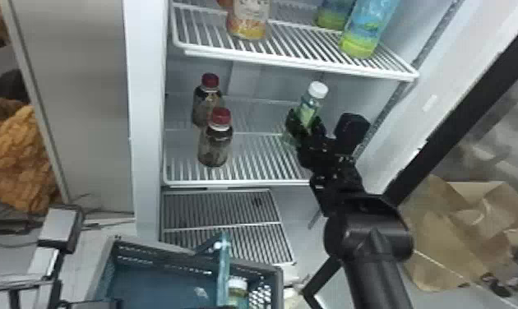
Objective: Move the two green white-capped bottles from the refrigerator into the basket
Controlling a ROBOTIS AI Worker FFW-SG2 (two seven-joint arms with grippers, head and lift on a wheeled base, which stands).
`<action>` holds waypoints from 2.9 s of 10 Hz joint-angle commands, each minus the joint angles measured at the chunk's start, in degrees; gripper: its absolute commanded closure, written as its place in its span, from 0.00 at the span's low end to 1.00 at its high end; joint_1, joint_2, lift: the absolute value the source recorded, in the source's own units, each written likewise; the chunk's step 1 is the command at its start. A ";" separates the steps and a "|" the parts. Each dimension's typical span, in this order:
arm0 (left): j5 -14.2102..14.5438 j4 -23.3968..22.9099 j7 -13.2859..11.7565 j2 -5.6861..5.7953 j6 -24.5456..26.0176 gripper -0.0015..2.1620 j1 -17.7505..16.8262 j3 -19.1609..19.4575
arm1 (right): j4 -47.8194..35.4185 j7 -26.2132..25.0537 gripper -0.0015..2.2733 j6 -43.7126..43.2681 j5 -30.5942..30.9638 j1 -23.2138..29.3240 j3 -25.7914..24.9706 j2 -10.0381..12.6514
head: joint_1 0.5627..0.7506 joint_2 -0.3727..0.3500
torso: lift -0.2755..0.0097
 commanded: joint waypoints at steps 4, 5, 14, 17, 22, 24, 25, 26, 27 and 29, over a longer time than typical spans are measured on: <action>-0.12 -0.26 0.00 0.08 0.35 0.54 0.28 0.11 | -14.44 0.85 0.37 4.81 -2.99 8.96 -1.36 -0.10 | 0.70 0.03 | 0.04; -0.12 -0.26 0.00 0.08 0.35 0.54 0.28 0.11 | -17.67 1.02 0.37 5.93 -3.33 11.21 -1.93 -0.19 | 0.70 0.03 | 0.04; -0.12 -0.26 0.00 0.08 0.35 0.54 0.56 0.34 | -38.49 3.57 0.37 14.09 -11.21 27.24 -2.85 -0.63 | 0.70 0.03 | 0.04; -0.12 -0.41 0.00 0.17 0.35 0.54 0.85 0.57 | -44.81 4.36 0.37 16.48 -13.73 33.29 -2.85 -0.28 | 0.70 0.03 | 0.04; -0.12 -0.55 0.00 0.17 0.35 0.54 1.27 0.80 | -51.85 4.89 0.37 18.59 -16.58 40.74 -2.73 1.48 | 0.70 0.03 | 0.04; -0.24 -0.83 0.00 0.08 0.35 0.54 1.55 1.26 | -53.39 5.77 0.37 20.70 -17.73 43.27 -2.73 2.44 | 0.70 0.03 | 0.04; -0.35 -0.83 0.00 0.08 0.35 0.54 1.69 1.26 | -54.24 6.21 0.37 21.54 -17.84 44.54 -2.85 3.06 | 0.70 0.03 | 0.04; -0.35 -0.97 0.00 0.08 0.35 0.54 1.69 1.26 | -56.35 6.38 0.37 22.95 -18.30 45.95 -2.85 3.24 | 0.70 0.03 | 0.04; -0.35 -0.97 0.00 0.08 0.35 0.54 1.69 1.37 | -59.16 6.47 0.37 25.62 -18.53 48.05 -2.96 3.24 | 0.70 0.03 | 0.04; -0.47 -0.97 0.00 0.08 0.35 0.54 2.11 1.60 | -65.63 6.65 0.38 31.66 -19.32 53.40 -3.30 3.32 | 0.70 0.03 | 0.04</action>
